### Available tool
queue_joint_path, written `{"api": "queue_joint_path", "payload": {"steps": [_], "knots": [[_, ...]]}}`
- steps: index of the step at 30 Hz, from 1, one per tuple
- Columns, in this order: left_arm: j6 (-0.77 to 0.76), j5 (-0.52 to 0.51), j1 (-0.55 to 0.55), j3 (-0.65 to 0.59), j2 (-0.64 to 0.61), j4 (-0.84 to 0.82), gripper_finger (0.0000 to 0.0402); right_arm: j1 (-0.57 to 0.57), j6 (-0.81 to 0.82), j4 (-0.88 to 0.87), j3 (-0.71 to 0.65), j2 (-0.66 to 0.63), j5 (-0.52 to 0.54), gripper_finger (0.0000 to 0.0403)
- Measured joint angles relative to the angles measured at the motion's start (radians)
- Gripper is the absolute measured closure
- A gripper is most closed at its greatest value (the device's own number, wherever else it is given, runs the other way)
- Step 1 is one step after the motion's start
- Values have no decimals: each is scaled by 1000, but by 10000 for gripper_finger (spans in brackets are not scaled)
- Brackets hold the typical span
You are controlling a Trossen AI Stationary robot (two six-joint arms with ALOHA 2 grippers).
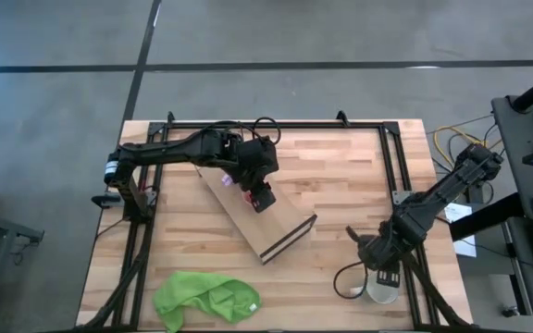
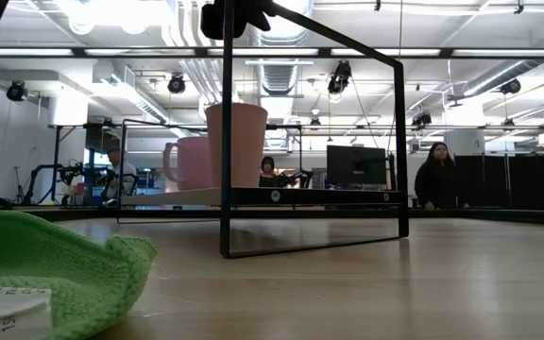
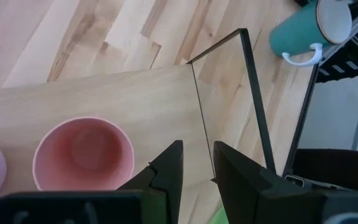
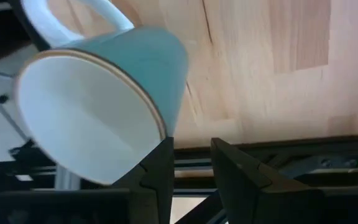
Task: Stack small to large cups/mugs on shelf
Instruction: Put the blue mug on the shelf
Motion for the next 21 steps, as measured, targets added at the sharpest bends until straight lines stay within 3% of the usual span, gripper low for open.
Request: {"api": "queue_joint_path", "payload": {"steps": [8, 21], "knots": [[-32, 0, -5, 0, 0, 12, 327, 12, -22, 2, 4, 70, 0, 305], [-24, 0, -5, 0, 0, 25, 327, 18, 84, -18, 79, 22, 8, 307]]}}
